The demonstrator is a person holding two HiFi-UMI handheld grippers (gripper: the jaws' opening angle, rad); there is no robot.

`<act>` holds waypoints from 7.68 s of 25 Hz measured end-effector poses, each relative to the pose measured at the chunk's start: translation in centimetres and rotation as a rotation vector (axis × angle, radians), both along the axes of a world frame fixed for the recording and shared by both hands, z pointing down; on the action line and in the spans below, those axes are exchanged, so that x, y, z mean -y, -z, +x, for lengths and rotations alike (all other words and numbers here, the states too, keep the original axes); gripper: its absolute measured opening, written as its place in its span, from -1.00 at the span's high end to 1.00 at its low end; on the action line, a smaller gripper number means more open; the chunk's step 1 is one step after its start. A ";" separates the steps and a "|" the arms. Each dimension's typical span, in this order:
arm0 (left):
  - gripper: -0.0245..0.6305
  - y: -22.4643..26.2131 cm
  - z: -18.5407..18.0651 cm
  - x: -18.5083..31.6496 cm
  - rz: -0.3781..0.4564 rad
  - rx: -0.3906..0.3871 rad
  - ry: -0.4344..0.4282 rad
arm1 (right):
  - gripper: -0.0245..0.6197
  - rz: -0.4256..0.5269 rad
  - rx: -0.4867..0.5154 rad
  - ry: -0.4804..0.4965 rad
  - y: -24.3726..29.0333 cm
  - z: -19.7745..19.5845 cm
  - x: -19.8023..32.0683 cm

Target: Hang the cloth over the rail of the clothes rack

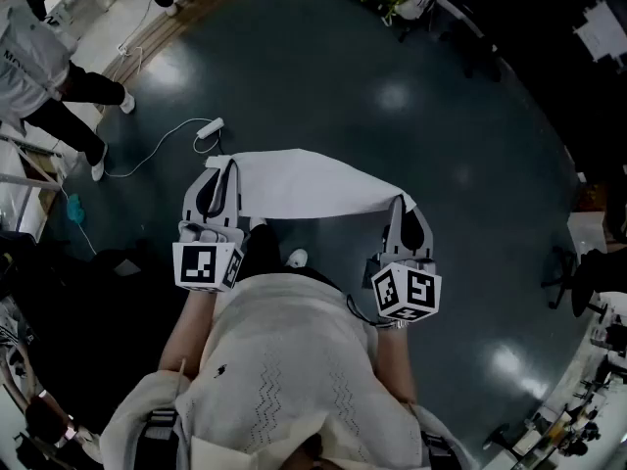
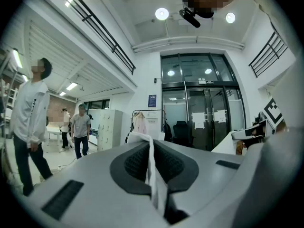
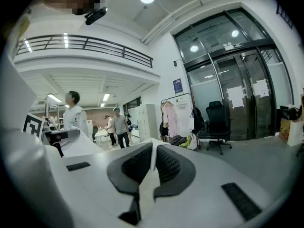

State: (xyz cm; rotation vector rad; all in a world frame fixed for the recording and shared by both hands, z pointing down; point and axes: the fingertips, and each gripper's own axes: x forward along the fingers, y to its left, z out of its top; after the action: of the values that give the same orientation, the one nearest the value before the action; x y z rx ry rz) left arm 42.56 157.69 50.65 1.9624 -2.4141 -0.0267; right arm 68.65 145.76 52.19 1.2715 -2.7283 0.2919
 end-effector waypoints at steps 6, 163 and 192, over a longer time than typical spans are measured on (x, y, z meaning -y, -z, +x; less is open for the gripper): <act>0.87 -1.8 -1.4 3.8 -0.024 -0.018 -0.033 | 0.85 -0.028 -0.025 -0.031 -1.7 -1.3 2.8; 0.87 13.9 -56.7 184.8 0.174 0.113 -0.650 | 0.85 0.101 0.032 -0.447 14.3 -50.5 171.6; 0.87 48.4 -57.0 189.2 0.587 0.592 -0.573 | 0.85 0.730 -0.118 -0.270 51.0 -53.6 174.9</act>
State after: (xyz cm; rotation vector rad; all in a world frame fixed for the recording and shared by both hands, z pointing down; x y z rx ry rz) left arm -14.48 -31.49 2.23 3.2753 -2.1540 -0.1806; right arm 15.05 -29.15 1.17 1.7349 -2.6317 -0.8065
